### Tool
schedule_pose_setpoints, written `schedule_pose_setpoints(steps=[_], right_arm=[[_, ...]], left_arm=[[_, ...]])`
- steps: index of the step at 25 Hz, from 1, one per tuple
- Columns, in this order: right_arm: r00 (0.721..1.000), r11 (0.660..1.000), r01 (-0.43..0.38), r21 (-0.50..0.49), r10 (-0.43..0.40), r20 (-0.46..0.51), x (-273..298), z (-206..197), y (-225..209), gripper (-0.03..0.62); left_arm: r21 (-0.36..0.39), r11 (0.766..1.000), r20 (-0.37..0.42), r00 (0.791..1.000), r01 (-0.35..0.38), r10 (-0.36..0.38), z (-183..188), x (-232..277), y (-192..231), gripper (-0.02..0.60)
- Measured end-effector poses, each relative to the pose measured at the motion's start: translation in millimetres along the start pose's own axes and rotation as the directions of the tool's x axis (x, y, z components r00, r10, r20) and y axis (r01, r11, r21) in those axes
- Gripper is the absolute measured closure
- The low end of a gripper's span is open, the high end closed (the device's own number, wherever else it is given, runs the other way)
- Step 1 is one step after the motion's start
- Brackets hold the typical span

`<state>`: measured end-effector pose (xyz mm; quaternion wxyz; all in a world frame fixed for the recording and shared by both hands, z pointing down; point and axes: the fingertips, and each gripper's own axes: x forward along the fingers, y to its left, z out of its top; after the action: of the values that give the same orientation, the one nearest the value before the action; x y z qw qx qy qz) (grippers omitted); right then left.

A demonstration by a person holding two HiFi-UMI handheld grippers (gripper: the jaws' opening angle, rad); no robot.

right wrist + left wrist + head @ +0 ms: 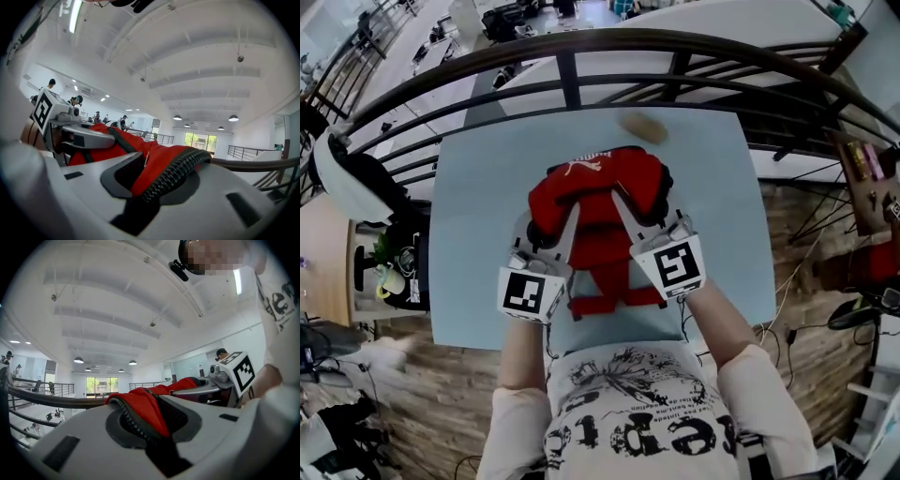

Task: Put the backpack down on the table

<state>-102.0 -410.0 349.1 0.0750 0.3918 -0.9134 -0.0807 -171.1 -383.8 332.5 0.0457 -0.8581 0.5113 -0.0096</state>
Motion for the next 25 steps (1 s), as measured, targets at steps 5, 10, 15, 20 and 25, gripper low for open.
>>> schedule_pose_setpoints(steps=[5,10,15,20,25], right_arm=[[0.999,0.999,0.04,0.02,-0.039,-0.033,36,-14,-16,0.5],[0.996,0.997,0.07,0.034,-0.068,-0.062,61,-33,-21,0.5],[0.992,0.993,0.099,0.071,-0.093,-0.081,78,-60,-20,0.499],[0.988,0.989,0.117,0.092,-0.107,-0.111,80,-79,-12,0.499],[0.983,0.986,0.115,0.122,-0.096,-0.156,79,-99,-7,0.494]], left_arm=[[-0.012,0.999,-0.016,0.999,0.031,-0.032,-18,30,29,0.508],[-0.046,0.996,-0.021,0.997,0.077,-0.078,-43,47,49,0.508],[-0.046,0.995,-0.076,0.993,0.09,-0.093,-71,54,61,0.508],[-0.065,0.991,-0.093,0.988,0.114,-0.12,-94,51,61,0.508],[-0.123,0.985,-0.086,0.988,0.12,-0.131,-112,50,60,0.508]])
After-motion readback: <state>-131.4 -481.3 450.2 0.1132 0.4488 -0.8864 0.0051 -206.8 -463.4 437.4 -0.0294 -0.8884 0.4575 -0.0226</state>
